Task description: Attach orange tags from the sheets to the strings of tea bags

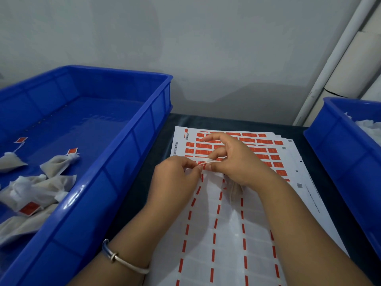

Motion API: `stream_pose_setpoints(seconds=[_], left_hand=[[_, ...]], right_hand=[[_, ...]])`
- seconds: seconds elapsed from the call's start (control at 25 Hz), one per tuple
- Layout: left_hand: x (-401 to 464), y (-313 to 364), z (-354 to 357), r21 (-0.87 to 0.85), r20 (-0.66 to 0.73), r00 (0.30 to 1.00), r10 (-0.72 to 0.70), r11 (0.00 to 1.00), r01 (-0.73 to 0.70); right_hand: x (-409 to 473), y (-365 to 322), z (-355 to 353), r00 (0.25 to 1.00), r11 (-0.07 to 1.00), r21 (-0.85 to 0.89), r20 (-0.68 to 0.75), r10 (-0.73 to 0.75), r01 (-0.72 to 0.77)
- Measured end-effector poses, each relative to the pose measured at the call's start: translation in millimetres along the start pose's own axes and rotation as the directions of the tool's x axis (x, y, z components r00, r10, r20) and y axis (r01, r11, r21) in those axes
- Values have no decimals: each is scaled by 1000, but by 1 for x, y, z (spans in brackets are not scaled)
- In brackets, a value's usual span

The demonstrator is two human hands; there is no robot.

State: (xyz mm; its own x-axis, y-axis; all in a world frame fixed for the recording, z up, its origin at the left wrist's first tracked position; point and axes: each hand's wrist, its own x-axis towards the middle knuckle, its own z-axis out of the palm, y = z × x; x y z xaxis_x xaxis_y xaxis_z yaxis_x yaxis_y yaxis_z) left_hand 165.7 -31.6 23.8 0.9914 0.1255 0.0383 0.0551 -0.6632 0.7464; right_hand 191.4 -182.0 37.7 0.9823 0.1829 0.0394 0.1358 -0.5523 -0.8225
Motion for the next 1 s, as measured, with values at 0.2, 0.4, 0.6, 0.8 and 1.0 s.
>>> stream_pose_setpoints(seconds=[0.2, 0.4, 0.6, 0.8, 1.0], left_hand=[[-4, -1, 1, 124, -147, 979, 144, 984, -126], [-3, -4, 2, 237, -158, 964, 214, 956, -173], [-2, -6, 1, 252, -112, 974, 198, 954, -165], [-1, -5, 2, 234, -122, 976, 179, 961, -147], [0, -7, 2, 290, -144, 974, 176, 948, -129]], right_hand=[[0, -1, -1, 1000, 1000, 25, 4, 15, -15], [-1, -3, 0, 1000, 999, 37, 6, 20, -20], [-2, -4, -1, 1000, 999, 30, 12, 18, -18], [-1, -5, -1, 999, 999, 3, 28, 36, -37], [0, -2, 0, 997, 998, -10, 50, 54, -54]])
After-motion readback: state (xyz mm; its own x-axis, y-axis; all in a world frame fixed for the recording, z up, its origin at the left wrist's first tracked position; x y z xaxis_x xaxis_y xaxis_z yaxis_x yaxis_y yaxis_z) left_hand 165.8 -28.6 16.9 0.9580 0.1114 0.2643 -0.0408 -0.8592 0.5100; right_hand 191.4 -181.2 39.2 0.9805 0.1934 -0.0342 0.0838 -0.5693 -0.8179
